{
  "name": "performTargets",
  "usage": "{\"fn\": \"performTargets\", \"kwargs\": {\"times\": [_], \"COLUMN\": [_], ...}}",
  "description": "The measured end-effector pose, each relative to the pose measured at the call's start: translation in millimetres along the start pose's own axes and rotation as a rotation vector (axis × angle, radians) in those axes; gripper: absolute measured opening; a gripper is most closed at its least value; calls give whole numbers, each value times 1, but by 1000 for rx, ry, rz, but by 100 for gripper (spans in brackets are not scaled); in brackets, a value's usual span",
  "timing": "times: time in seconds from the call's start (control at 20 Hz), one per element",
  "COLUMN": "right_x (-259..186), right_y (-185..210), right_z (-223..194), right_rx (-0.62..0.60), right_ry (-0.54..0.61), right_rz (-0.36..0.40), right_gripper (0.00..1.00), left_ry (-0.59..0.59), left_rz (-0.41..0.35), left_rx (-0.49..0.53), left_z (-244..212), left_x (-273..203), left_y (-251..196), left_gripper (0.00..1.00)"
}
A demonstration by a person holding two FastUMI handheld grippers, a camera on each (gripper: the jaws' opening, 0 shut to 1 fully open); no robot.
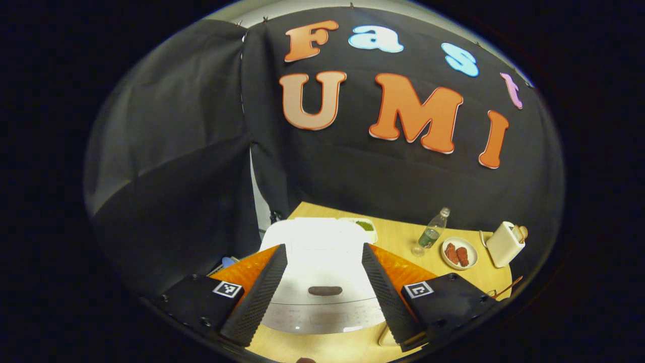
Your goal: Close the left gripper, press the button to open the rice cooker; take a wooden spoon from the chopstick holder with the right hand, scoop a spoonful of rice and pour it into the rice cooker, then put the wooden spoon back into the chopstick holder.
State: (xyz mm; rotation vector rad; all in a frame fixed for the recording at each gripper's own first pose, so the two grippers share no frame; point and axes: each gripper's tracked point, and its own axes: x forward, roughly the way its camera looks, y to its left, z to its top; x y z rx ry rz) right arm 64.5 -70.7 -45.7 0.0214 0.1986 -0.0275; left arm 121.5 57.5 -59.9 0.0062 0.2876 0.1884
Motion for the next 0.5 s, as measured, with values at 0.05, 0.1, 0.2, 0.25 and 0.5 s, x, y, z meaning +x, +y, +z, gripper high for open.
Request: {"fn": "performTargets", "kwargs": {"times": [0.05, 0.1, 0.2, 0.25, 0.5], "right_x": [-1, -3, -6, -9, -21], "right_y": [-1, -1, -2, -1, -1], "right_z": [6, 12, 23, 27, 49], "right_rx": [-7, -15, -23, -21, -8], "right_ry": [-13, -26, -46, -56, -102], "right_rz": [-2, -3, -4, -1, 16], "right_gripper": [95, 95, 95, 95, 95], "left_ry": [-33, -56, -109, -140, -269], "left_rz": [3, 10, 13, 8, -4], "left_rx": [21, 36, 41, 35, 31], "left_z": [18, 30, 57, 71, 110], "left_x": [-12, -23, -48, -62, -117], "left_y": [2, 4, 7, 7, 4], "left_gripper": [100, 100, 100, 100, 100]}}
